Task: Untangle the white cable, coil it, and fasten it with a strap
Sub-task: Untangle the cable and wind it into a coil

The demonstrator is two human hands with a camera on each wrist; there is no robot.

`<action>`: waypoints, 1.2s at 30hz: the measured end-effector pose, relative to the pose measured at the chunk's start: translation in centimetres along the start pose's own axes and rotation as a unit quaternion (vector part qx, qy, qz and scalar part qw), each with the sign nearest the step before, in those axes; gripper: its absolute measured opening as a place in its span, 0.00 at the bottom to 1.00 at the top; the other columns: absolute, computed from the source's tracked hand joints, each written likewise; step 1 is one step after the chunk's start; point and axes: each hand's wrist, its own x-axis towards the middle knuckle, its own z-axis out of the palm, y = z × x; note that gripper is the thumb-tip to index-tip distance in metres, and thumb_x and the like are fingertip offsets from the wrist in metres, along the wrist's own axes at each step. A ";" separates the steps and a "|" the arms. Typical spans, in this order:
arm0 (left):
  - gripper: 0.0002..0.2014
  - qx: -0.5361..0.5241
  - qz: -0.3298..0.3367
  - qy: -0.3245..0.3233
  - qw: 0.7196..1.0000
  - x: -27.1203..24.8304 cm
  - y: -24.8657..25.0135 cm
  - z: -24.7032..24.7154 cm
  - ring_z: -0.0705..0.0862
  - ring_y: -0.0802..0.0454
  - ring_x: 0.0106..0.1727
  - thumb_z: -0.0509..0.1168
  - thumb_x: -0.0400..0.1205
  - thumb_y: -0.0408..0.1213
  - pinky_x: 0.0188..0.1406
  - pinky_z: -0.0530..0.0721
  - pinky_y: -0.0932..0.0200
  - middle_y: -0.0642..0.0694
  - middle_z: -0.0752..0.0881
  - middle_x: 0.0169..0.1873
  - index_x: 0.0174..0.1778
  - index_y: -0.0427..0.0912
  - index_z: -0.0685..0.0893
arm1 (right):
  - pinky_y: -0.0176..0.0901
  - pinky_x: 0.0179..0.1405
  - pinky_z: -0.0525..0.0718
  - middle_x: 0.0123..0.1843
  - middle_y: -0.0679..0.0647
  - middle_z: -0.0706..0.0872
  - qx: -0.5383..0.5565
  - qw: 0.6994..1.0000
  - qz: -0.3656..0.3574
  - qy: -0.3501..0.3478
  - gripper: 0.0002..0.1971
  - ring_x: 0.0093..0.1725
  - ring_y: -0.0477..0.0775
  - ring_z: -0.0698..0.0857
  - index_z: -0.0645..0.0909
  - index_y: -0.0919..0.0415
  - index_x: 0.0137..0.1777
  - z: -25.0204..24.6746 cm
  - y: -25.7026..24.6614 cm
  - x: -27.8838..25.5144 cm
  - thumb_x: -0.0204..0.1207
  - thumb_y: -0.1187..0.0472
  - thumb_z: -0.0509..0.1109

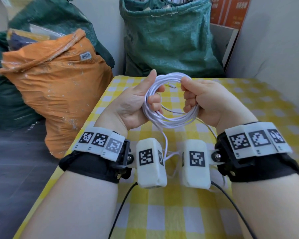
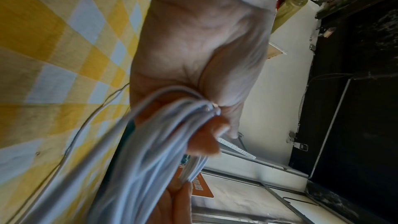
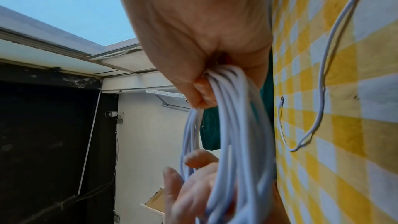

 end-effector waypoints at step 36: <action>0.11 -0.048 0.034 -0.037 0.998 -0.2 0.0 0.0 0.85 0.51 0.29 0.56 0.82 0.34 0.39 0.87 0.58 0.49 0.79 0.21 0.56 0.34 0.77 | 0.31 0.16 0.66 0.18 0.45 0.59 0.175 0.984 0.008 0.021 0.18 0.15 0.43 0.58 0.69 0.59 0.32 -0.2 -0.2 0.1 0.84 0.55 0.62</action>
